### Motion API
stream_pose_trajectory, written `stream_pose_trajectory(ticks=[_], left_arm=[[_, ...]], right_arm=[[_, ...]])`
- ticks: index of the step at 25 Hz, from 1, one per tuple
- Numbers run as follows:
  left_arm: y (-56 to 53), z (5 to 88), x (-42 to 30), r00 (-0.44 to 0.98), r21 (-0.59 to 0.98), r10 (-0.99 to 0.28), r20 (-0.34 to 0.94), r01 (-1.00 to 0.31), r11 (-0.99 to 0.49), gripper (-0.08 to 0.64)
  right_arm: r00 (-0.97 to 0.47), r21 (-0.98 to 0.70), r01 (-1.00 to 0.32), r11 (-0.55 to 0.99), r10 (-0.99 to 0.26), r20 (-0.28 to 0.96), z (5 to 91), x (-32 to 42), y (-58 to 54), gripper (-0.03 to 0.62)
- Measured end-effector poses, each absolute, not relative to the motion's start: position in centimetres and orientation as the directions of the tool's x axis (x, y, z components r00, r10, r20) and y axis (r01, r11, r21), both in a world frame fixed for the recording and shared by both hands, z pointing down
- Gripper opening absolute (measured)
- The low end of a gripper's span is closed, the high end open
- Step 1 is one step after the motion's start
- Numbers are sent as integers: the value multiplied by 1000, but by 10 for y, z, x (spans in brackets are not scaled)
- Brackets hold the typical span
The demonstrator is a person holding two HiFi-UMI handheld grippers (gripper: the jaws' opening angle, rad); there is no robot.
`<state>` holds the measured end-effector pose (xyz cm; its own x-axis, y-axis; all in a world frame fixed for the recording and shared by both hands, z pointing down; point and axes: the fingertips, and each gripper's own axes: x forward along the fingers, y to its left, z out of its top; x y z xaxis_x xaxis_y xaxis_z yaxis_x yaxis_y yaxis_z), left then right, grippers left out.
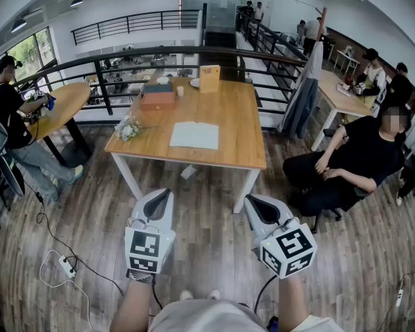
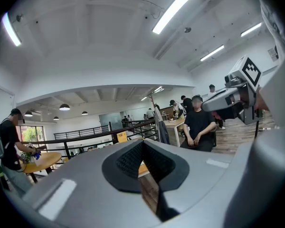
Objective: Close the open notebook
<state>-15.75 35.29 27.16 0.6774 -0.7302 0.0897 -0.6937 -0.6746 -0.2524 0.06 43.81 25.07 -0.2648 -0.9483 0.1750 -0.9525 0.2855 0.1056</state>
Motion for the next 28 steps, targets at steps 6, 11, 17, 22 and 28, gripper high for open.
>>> stream_pose_trajectory(ticks=[6,11,17,22,28], left_arm=[[353,271,-148,678,-262,-729,95,-690,-675,3],[346,276,-135,673,-248,-733,102,-696,-673,3],[344,284,-121,661,-239,-743,103,-709,-664,3],[338,295,-109,647,-218,-752,126,-722,-657,3],[314,305,-93,644,-208,-752,142,-724,-658,3]], right_arm=[[-279,97,-952,291,-952,124,243,8,436,-1],[-283,111,-949,296,-952,119,246,20,426,0],[-303,93,-945,315,-945,125,257,39,419,0],[-319,80,-939,333,-936,152,272,53,410,0],[-325,75,-937,341,-931,167,282,68,384,0]])
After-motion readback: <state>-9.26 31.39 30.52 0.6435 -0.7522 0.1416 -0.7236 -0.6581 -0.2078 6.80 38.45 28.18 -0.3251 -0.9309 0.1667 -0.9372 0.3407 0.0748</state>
